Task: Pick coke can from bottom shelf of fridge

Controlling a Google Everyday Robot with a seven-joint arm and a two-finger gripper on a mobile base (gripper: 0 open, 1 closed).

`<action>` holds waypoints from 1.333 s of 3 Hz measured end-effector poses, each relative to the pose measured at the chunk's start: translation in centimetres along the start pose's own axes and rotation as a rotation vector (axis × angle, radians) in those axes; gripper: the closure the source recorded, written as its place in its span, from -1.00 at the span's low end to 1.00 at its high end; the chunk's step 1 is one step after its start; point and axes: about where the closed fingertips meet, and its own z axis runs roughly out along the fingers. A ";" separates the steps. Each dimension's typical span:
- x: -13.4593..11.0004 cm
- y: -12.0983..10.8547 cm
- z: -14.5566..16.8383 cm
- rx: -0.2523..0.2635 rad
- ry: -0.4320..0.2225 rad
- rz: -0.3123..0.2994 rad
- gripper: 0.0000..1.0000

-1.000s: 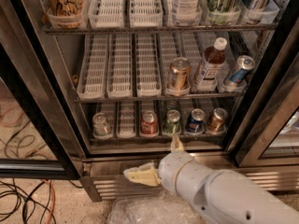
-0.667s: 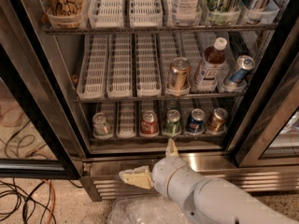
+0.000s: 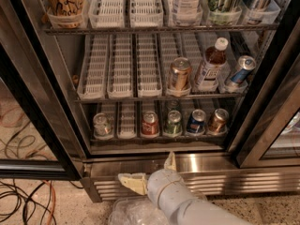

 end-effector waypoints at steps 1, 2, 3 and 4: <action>0.0 -0.9 0.0 0.033 -0.003 0.005 -1.00; 0.0 -0.9 0.0 0.033 -0.003 0.005 -1.00; 2.3 -1.5 1.1 0.038 0.019 -0.020 -1.00; 4.3 -3.3 1.9 0.079 -0.007 -0.046 -1.00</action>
Offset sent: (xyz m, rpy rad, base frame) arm 0.0042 -0.0078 -0.0009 -0.0073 -0.0052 -0.0319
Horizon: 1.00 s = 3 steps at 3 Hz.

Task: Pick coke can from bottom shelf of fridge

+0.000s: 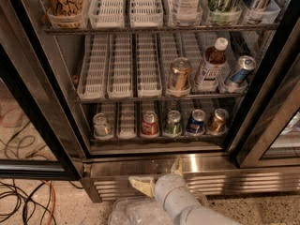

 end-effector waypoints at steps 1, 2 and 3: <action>0.9 -1.9 1.1 0.048 -0.066 -0.024 -1.00; 0.8 -3.1 4.0 0.081 -0.129 -0.081 -1.00; 0.9 -2.8 5.0 0.079 -0.131 -0.086 -1.00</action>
Offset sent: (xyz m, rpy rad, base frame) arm 0.0500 -0.0349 -0.0303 -0.0505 -0.2131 -0.0738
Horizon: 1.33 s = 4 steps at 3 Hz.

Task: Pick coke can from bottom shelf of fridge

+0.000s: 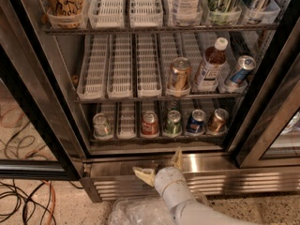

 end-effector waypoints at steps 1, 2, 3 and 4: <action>0.0 0.2 2.3 0.011 -0.051 0.014 -1.00; -0.6 0.2 4.6 0.057 -0.157 0.066 -1.00; -1.3 0.6 4.5 0.059 -0.210 0.037 -1.00; -1.3 0.6 4.5 0.059 -0.210 0.037 -1.00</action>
Offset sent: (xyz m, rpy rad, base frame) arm 0.0669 0.0286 0.0052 0.1721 -0.3505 -0.0926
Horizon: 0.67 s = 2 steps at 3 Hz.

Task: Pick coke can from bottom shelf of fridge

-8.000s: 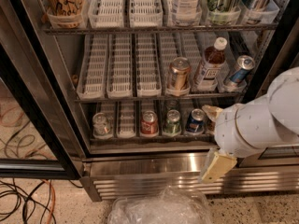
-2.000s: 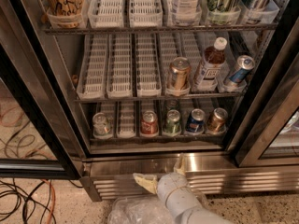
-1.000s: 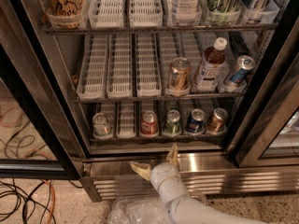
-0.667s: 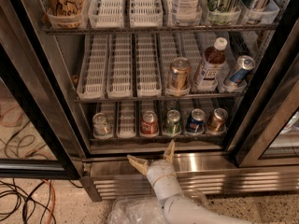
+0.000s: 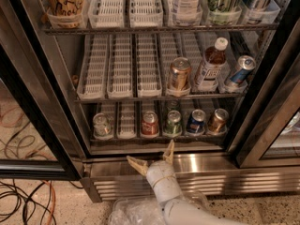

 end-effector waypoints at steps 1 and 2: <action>0.0 0.0 0.0 0.000 0.000 0.000 -0.64; 0.0 0.0 0.0 0.000 0.000 0.000 -0.16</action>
Offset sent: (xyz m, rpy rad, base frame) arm 0.0000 0.0000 0.0000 0.0000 0.0000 0.0000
